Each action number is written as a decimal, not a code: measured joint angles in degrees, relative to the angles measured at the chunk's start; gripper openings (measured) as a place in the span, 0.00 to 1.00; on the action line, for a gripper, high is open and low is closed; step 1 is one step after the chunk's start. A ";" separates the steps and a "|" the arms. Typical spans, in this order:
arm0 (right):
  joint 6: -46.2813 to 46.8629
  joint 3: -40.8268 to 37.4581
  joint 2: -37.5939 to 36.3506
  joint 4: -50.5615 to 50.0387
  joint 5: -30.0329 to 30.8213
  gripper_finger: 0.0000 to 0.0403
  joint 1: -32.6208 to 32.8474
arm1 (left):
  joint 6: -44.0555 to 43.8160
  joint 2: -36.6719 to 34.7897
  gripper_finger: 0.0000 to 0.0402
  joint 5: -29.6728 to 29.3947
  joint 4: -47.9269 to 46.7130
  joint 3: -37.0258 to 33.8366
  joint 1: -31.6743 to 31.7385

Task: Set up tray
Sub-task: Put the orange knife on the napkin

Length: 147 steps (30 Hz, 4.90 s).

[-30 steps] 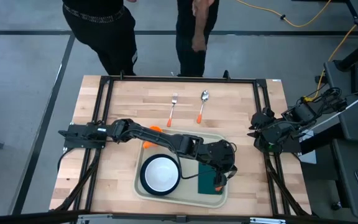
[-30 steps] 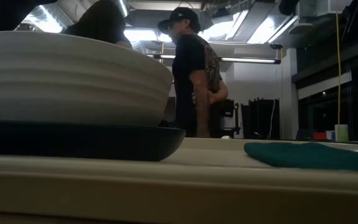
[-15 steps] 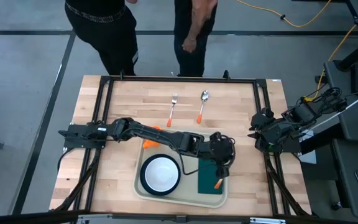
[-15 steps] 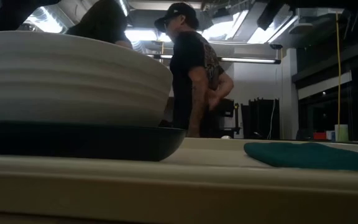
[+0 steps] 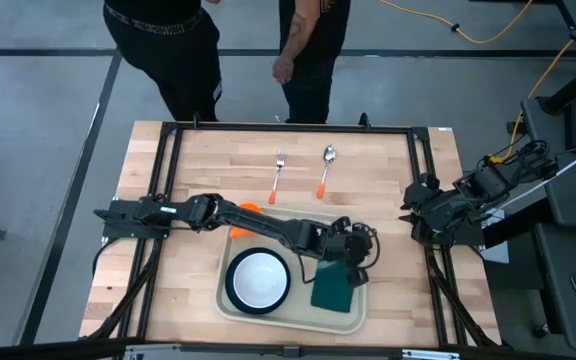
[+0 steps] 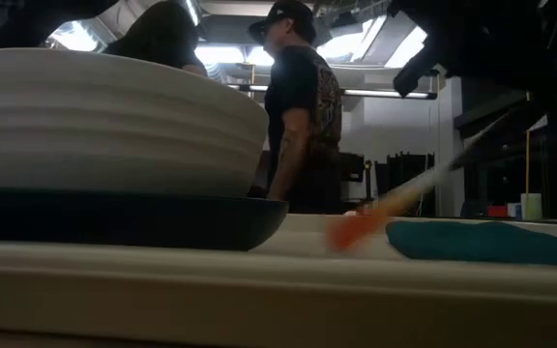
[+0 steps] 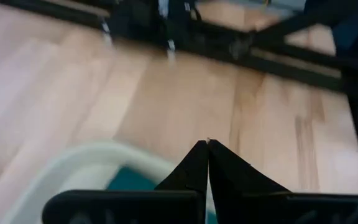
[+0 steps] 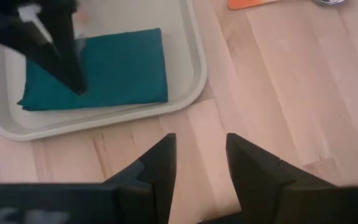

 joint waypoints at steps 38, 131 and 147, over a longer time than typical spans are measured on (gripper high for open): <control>-1.73 0.00 0.00 0.00 1.31 0.36 -0.02 | 1.38 -7.45 0.00 -8.98 -1.02 0.22 -0.61; 6.06 -33.59 0.68 63.10 -0.57 0.46 2.25 | 8.05 -13.20 0.00 -14.51 5.54 0.75 -1.40; 3.71 -33.57 0.63 65.52 -1.80 0.12 2.20 | 8.40 -13.11 0.00 -15.68 5.58 0.76 -1.16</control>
